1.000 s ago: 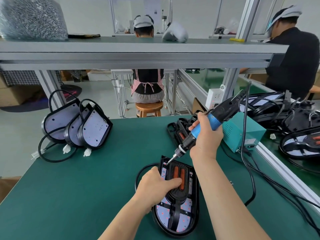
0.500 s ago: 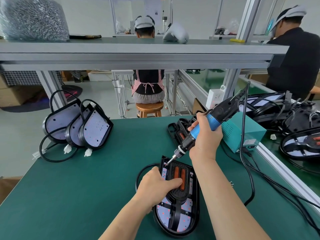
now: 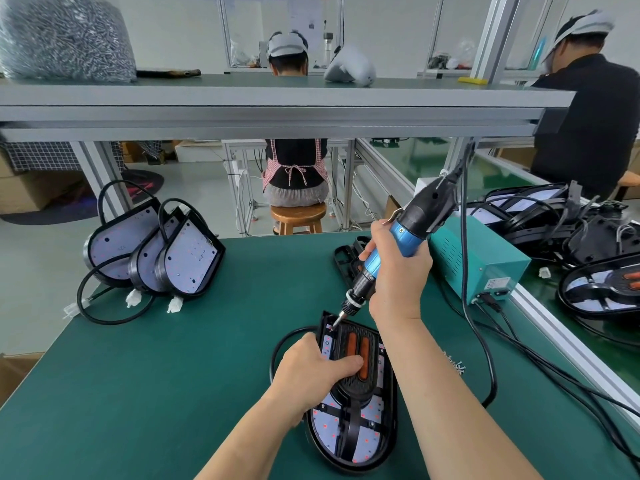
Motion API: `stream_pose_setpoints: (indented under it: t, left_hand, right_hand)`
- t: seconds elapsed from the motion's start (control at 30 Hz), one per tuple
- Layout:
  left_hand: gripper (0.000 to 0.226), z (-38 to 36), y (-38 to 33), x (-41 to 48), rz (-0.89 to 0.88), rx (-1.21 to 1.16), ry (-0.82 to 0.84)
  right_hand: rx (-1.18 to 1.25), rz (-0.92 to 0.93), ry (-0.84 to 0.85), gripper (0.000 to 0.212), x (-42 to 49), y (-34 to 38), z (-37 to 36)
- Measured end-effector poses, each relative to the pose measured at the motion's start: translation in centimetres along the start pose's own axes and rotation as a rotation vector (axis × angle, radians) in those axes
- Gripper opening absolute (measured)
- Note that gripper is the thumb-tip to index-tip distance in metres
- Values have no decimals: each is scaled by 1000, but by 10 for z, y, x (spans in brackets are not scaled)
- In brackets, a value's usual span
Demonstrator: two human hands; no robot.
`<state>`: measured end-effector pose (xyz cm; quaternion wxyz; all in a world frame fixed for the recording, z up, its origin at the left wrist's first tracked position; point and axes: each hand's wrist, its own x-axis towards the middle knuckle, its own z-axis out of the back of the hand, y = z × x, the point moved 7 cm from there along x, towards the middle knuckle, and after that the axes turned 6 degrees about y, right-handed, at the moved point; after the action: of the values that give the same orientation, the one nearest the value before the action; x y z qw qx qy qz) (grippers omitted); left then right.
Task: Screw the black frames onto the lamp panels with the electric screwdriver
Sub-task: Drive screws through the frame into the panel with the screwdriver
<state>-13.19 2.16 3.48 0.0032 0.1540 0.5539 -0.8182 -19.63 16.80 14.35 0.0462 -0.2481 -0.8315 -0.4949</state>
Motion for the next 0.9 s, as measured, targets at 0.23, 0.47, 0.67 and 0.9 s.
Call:
stream_pose_setpoints:
  t: [0.23,0.47,0.67,0.9]
  left_hand:
    - [74,-1,5,1,17,-44,5]
    - [77,1,10,1,44,-43,-45]
    - [75,2,13,2,55,-63,-45]
    - [79,2,13,0,50,-92,-42]
  right_hand:
    - [-15,-2,90,19,-4,2,-11]
    - [-60,47,130,16,-9,-1,-16]
    - [-87,63,239,14,-17,-3,-26]
    - [-84,-8,297,11,-13,-6,-26]
